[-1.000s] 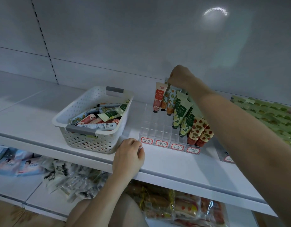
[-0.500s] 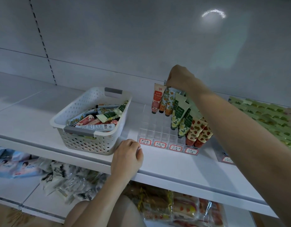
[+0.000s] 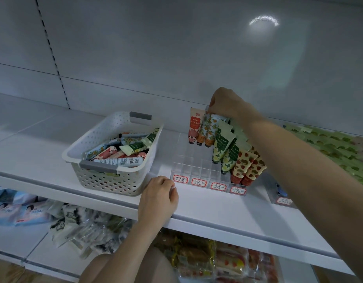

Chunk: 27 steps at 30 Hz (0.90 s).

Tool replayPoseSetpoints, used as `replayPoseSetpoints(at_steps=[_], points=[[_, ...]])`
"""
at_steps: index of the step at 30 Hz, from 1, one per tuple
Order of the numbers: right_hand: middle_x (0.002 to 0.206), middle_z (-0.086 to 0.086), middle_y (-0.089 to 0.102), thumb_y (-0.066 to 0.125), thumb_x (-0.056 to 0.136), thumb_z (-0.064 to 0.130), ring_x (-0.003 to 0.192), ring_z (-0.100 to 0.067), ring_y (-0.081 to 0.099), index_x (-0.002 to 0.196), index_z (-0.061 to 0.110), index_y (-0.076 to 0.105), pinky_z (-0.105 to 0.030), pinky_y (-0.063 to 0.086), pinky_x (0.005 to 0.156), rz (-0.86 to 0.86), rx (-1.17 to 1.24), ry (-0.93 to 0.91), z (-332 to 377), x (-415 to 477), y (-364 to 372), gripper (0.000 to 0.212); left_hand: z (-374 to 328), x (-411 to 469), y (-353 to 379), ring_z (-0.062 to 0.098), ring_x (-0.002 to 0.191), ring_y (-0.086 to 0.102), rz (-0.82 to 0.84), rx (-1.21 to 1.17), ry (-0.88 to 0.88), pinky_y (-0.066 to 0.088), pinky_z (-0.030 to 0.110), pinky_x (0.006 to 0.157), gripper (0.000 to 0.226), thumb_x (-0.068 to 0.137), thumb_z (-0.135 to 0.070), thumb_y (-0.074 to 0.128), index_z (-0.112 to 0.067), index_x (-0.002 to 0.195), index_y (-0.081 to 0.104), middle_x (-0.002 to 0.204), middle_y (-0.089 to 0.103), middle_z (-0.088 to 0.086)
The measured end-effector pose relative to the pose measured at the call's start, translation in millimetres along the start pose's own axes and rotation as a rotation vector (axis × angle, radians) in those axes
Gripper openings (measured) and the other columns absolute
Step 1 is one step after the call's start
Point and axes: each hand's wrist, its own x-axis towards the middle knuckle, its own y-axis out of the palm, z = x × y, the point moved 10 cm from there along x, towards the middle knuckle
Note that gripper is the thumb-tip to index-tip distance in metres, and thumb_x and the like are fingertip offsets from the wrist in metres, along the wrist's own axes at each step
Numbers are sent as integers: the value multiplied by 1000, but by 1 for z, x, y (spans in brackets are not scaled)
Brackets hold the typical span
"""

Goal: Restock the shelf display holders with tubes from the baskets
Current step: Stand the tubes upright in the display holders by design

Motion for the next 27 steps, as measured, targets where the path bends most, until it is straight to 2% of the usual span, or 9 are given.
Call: replayPoseSetpoints(at_steps=[3,9,18,22,27], points=[[101,-16,67,58,85,11,89,-26,64,103,-3,64,-38,53,81,25,-1,-7,1,0,2,24,0,0,-1,15,71,63,-6,-2,2,50,20,62,11,71,-14,76,-10,79,70,79,66,3],[100,-15,66,62,86,15,92,-28,63,104,-3,63,-38,53,82,18,-14,-43,7,0,0,25,0,0,-1,15,70,63,-4,-14,6,46,18,61,11,69,-13,77,-11,77,69,77,65,1],[102,-13,65,59,91,22,87,-27,60,106,0,61,-31,47,72,-26,-51,-19,5,-3,1,26,0,1,2,17,76,63,31,-12,-9,52,25,63,9,74,-13,72,-10,82,70,82,66,3],[101,-13,65,61,90,23,89,-27,61,105,1,62,-32,48,74,-19,-28,-5,2,-3,0,27,2,2,3,19,77,62,45,-7,-12,54,28,62,8,76,-13,70,-9,83,69,83,65,3],[82,-6,64,61,88,16,67,-17,54,96,1,67,-25,42,57,-32,107,-29,2,-8,-6,17,1,2,3,18,79,62,47,-13,-3,53,26,65,8,78,-15,68,-10,84,69,85,65,2]])
